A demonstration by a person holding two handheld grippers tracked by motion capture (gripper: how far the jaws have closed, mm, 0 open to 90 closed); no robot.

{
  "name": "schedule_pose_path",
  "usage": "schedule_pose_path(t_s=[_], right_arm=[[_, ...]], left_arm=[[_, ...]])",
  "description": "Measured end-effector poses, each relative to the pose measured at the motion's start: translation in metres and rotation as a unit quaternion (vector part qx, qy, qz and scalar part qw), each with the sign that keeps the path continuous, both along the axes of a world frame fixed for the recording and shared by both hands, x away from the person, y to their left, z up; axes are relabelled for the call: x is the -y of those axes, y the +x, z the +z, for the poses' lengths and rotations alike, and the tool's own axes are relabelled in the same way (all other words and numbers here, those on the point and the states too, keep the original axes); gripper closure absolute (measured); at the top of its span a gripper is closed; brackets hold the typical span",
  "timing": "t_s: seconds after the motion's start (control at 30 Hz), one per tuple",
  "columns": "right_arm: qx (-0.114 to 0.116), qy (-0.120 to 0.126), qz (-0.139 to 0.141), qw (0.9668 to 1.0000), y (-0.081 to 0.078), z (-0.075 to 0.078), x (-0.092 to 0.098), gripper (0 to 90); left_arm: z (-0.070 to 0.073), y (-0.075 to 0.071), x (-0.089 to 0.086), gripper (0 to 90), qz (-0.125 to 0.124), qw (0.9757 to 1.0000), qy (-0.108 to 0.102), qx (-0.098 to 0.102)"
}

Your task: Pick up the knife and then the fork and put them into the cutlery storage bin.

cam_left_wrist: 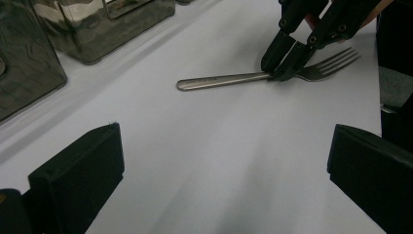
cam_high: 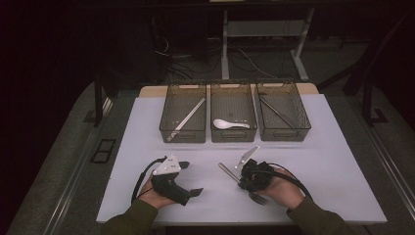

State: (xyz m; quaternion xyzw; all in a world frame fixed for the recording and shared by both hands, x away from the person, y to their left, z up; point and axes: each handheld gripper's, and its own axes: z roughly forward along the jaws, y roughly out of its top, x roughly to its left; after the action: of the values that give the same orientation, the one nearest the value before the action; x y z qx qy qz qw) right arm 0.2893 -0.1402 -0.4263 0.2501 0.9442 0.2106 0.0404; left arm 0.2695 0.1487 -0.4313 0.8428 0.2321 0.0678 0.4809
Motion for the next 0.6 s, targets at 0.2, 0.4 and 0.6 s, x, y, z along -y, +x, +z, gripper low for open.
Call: schedule_pose_path(t_s=[0.2, 0.4, 0.6], right_arm=[[-0.008, -0.01, 0.008, 0.9999, 0.0013, 0.0019, -0.0015, 78.9], [-0.007, -0.038, 0.014, 0.9991, 0.0043, 0.0041, 0.0033, 83.5], [-0.015, -0.056, 0.02, 0.9981, 0.0066, 0.0045, 0.0006, 82.5]], left_arm=[[0.0, -0.0001, 0.0, 0.0, 0.0, 1.0, -0.001, 0.0], [-0.0001, 0.0, -0.0001, 0.0, 0.0, 1.0, -0.001, 0.0], [-0.0006, 0.0001, 0.0004, 0.0, 0.0, 1.0, 0.0, -0.001]])
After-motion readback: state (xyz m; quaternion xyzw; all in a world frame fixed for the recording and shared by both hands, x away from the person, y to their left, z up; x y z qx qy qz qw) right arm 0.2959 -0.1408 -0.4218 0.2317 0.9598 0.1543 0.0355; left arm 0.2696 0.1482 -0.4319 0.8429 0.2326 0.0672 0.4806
